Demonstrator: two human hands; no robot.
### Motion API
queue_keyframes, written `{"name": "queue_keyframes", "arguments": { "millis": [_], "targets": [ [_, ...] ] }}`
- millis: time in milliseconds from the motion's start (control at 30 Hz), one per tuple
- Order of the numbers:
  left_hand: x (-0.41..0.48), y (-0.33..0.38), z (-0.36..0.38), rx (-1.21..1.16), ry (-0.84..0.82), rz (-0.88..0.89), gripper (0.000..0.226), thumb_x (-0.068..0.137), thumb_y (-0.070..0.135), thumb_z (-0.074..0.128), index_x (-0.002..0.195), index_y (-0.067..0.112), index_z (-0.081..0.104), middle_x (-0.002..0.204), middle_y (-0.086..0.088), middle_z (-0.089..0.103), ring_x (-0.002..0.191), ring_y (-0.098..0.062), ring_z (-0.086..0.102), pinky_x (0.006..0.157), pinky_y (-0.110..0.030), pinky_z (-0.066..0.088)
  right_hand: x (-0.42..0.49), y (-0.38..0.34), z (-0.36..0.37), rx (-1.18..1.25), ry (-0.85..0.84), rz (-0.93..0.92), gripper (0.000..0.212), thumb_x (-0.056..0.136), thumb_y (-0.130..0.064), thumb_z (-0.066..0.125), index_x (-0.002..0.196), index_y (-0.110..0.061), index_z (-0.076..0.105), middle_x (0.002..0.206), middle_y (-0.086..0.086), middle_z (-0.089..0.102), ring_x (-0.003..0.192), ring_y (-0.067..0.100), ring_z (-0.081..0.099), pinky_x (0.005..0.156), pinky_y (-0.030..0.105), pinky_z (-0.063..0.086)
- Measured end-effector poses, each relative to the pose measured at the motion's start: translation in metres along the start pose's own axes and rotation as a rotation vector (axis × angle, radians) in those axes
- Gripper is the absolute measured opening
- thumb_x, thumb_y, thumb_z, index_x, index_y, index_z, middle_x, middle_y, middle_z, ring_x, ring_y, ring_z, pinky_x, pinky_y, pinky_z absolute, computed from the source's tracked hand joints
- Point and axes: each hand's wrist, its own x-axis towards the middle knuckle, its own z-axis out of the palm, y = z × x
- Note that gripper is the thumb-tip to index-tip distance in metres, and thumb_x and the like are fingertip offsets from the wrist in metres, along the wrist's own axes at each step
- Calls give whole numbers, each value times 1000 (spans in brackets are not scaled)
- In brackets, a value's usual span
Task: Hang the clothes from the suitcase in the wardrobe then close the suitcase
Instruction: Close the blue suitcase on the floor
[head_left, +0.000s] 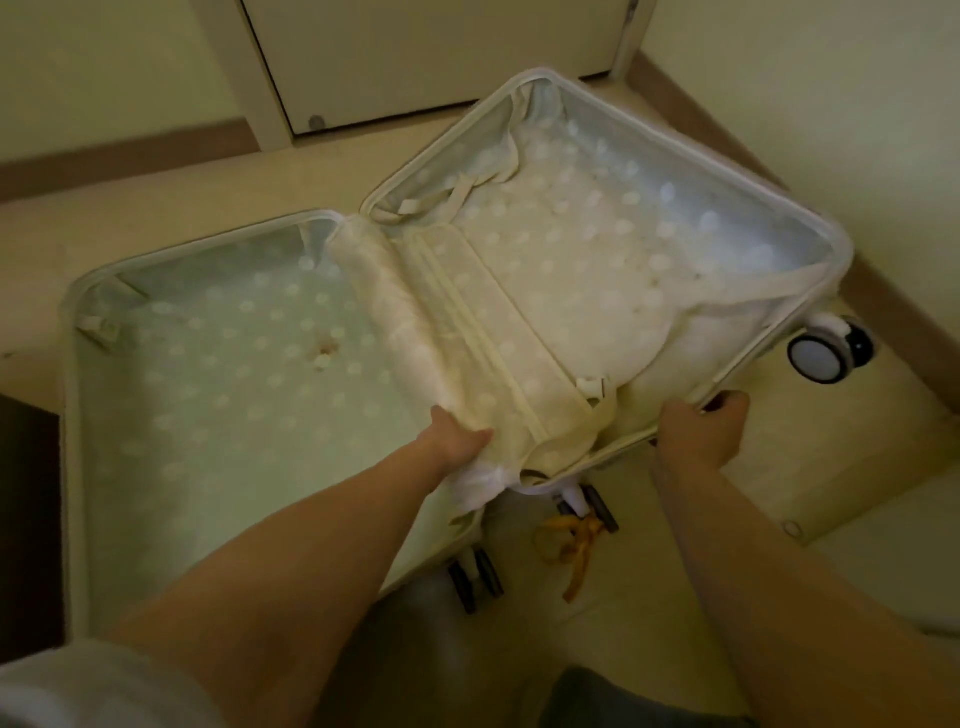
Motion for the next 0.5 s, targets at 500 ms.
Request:
{"name": "queue_keyframes", "arguments": {
  "millis": [500],
  "targets": [
    [-116,189,74,484,-233,753,23,97,24,48,109,5,55,111,-12,53,98,-25,49,71,-30,46,-64,-30,-22,35,-51,-128,18,88,0,52,92,-14,41,81,-1,49,77,19,48,63,27,38]
  ]
}}
